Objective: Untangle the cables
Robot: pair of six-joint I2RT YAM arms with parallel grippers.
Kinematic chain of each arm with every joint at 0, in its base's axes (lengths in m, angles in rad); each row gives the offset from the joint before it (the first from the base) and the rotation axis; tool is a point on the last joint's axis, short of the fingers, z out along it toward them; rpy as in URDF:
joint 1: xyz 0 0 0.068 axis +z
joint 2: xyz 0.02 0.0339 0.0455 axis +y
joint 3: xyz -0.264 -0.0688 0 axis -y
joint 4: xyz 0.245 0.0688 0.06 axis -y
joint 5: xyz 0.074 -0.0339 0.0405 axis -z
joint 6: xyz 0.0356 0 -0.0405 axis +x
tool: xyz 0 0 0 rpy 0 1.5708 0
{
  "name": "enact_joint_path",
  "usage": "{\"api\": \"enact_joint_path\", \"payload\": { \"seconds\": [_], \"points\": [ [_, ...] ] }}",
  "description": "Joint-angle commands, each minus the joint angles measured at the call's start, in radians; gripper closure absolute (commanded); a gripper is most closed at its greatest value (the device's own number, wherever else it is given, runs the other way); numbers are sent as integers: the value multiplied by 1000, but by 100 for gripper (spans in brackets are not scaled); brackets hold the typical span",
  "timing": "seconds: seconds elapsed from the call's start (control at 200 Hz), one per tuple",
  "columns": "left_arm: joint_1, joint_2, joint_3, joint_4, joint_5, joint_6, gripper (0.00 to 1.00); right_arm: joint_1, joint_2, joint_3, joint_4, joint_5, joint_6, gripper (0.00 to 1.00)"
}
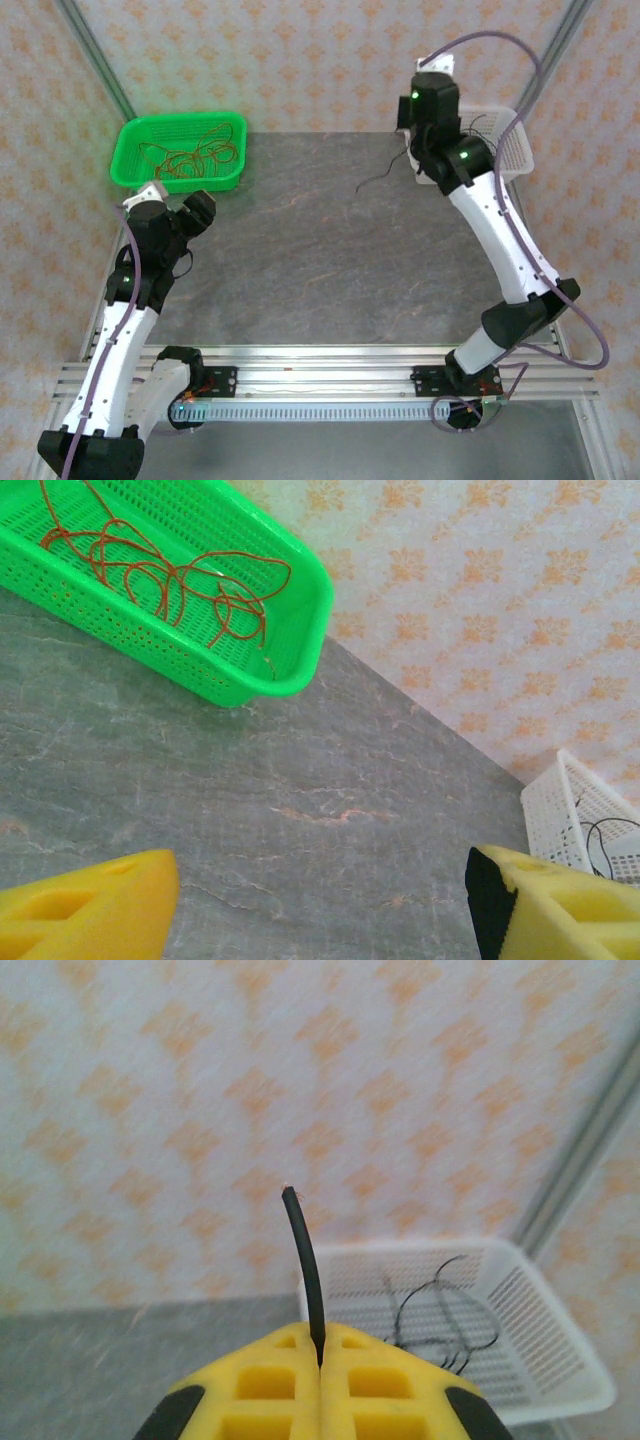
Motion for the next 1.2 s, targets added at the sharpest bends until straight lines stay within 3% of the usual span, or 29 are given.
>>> {"api": "enact_joint_path", "payload": {
  "seconds": [0.0, 0.27, 0.521, 0.841, 1.191],
  "points": [
    [-6, -30, 2, -5, 22, -15, 24, -53, 37, 123, 86, 60, -78, 100],
    [-7, -51, 3, -4, 28, -18, 24, -199, 207, 380, 198, 48, -122, 100],
    [-7, -70, -9, 12, 65, -23, 24, -338, 356, 506, 255, 12, -57, 100],
    [-7, -107, -14, -9, 71, -42, 24, -438, 487, 470, 228, -58, 51, 100],
    [-7, -133, 11, -49, 61, -59, 24, -457, 605, 281, 154, -161, 106, 100]
  ]
}}
